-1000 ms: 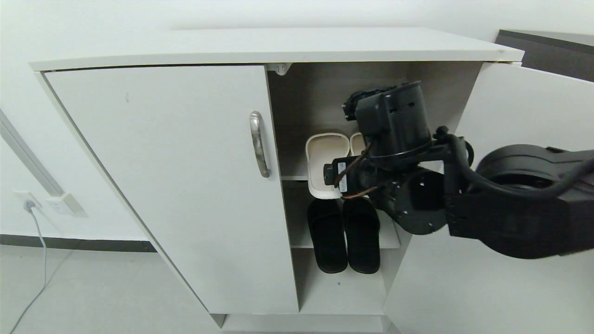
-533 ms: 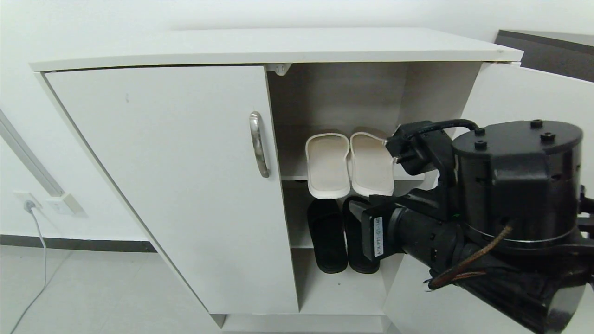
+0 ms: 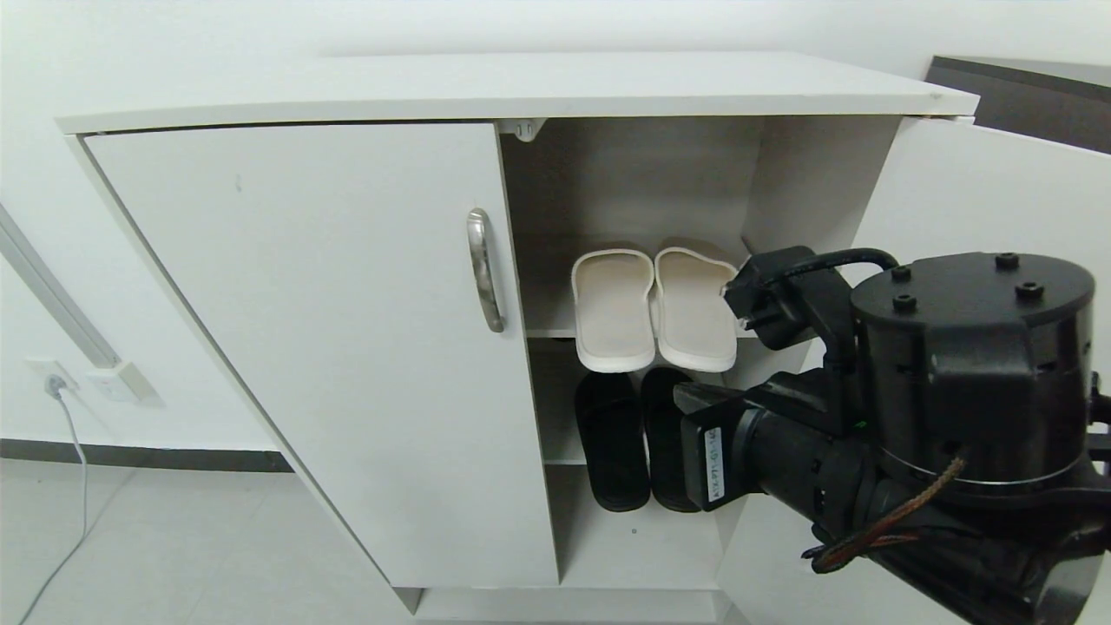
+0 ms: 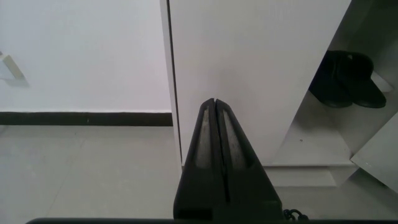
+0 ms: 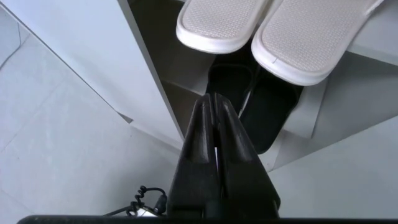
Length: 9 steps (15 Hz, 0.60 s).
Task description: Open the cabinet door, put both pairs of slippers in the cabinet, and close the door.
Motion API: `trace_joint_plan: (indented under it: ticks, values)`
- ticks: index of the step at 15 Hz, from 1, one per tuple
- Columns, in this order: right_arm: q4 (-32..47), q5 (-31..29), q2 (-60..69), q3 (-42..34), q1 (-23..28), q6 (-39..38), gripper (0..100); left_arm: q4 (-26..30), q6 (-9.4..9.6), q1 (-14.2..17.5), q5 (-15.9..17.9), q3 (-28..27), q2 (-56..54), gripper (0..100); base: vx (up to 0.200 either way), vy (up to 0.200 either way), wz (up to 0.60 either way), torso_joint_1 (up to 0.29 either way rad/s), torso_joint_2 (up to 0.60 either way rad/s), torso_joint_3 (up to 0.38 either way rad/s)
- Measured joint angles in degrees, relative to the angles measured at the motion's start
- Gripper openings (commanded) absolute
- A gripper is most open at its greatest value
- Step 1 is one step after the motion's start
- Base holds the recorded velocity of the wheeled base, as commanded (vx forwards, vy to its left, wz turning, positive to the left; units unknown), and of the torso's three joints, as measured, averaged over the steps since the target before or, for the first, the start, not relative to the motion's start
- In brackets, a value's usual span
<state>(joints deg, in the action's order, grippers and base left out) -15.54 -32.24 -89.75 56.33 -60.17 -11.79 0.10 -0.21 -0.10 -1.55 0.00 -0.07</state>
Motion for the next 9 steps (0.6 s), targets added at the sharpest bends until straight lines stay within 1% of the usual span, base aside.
trace_joint_plan:
  ticks: [3,9]
  values:
    - [0.0,0.0,0.0,-0.2,0.0,0.0,0,0.0,-0.01,0.0,0.0,0.0,0.0,0,0.0,0.0,0.0,0.0,0.0,0.0]
    - [0.0,0.0,-0.4,-0.7,-0.1,0.0,0,0.0,0.05,0.0,0.0,0.0,0.0,0,-0.2,0.0,0.0,0.002,0.0,0.005]
